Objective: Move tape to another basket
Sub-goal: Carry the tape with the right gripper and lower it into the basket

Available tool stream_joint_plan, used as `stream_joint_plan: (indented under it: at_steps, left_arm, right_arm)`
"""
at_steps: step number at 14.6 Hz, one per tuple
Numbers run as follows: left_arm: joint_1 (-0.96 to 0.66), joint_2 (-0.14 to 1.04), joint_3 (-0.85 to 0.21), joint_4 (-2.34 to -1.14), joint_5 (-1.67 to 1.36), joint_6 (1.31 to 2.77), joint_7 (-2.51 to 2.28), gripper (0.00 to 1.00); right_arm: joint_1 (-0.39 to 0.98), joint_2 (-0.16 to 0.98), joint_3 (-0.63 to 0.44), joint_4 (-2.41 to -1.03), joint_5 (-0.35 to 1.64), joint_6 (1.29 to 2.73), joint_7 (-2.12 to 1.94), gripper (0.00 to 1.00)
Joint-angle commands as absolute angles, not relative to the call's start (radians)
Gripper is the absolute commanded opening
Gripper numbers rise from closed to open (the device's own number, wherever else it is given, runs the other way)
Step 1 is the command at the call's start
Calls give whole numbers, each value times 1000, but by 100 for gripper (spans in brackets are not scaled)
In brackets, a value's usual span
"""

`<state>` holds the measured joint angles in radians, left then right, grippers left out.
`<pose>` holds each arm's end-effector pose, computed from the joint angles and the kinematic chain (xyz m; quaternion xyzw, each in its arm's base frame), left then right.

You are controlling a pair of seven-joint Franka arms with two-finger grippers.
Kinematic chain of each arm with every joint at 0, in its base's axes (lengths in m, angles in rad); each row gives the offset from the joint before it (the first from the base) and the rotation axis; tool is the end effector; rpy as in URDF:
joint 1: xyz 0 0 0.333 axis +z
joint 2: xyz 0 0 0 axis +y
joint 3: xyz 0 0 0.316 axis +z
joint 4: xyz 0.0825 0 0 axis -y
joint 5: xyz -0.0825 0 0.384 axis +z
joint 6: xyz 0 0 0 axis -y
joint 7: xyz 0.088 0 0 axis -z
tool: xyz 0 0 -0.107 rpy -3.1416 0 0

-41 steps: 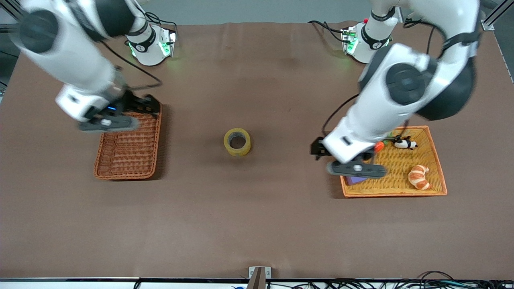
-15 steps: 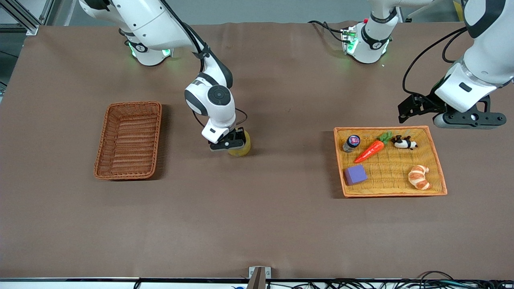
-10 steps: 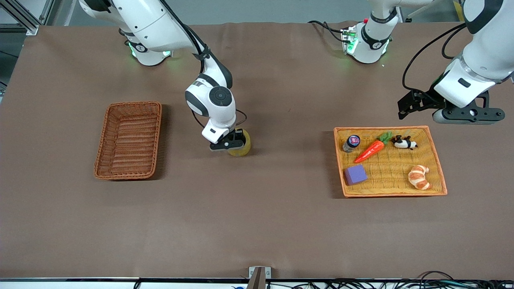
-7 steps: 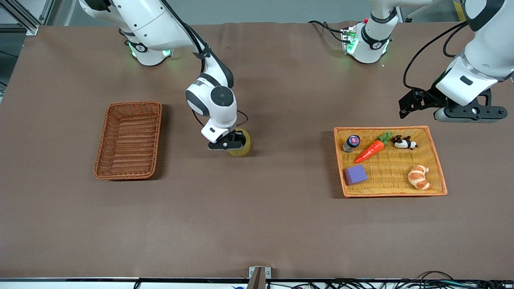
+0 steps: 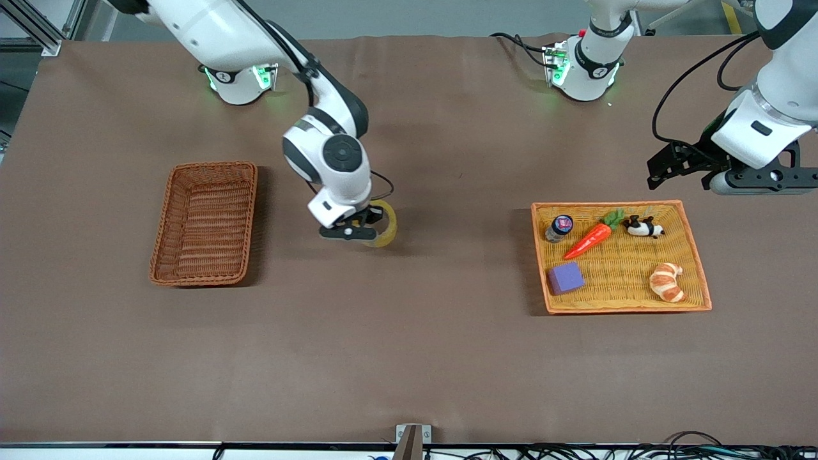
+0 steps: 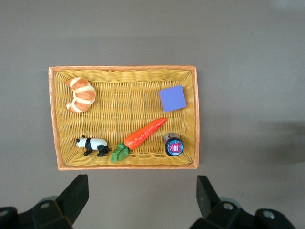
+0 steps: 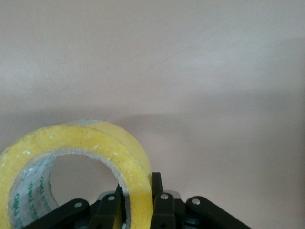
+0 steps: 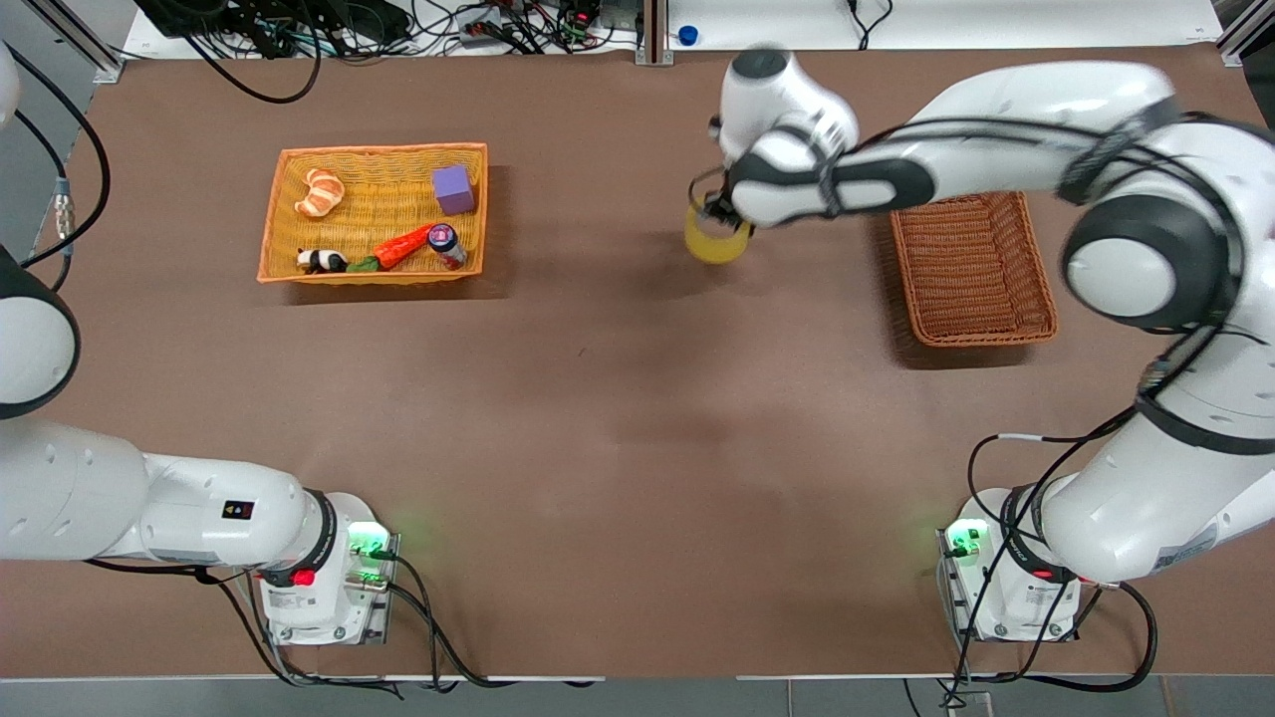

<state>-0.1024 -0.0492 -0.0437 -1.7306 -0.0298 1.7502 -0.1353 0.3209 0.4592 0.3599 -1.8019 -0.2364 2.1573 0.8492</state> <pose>0.5464 -0.0836 0.5916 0.9993 -0.0033 0.0321 0.0184 0.5142 0.3825 0.2995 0.9989 -0.0295 -0.0124 0.0355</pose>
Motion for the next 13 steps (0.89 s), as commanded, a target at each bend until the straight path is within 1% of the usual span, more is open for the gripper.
stream_joint_plan:
  at_steps: [1, 3, 5, 7, 9, 10, 13]
  left_arm:
    - [-103, -71, -38, -1735, -23, 1743, -130, 100]
    - [-103, -71, -38, -1733, -23, 1743, -130, 100]
    - [-103, -71, -37, -1724, -23, 1743, -130, 100]
    - [-104, -69, -38, -1723, -23, 1743, -129, 100]
    - [-103, -60, -38, -1715, -23, 1744, -126, 100]
    - [-100, -57, -37, -1709, -23, 1744, -121, 100]
    - [-92, -54, -37, -1707, -15, 1746, -115, 100]
  right_arm:
    - [267, 272, 281, -1829, -126, 2010, 645, 0]
    - [267, 191, 145, -1845, -100, 1947, 461, 0]
    - [267, 155, 21, -1881, -100, 1939, 247, 0]
    - [267, 134, -117, -1940, -100, 1968, 35, 0]
    - [267, 124, -211, -2011, -100, 2055, -95, 0]
    - [267, 111, -256, -2070, -98, 2119, -153, 0]
    - [267, 57, -343, -2279, -100, 2333, -279, 0]
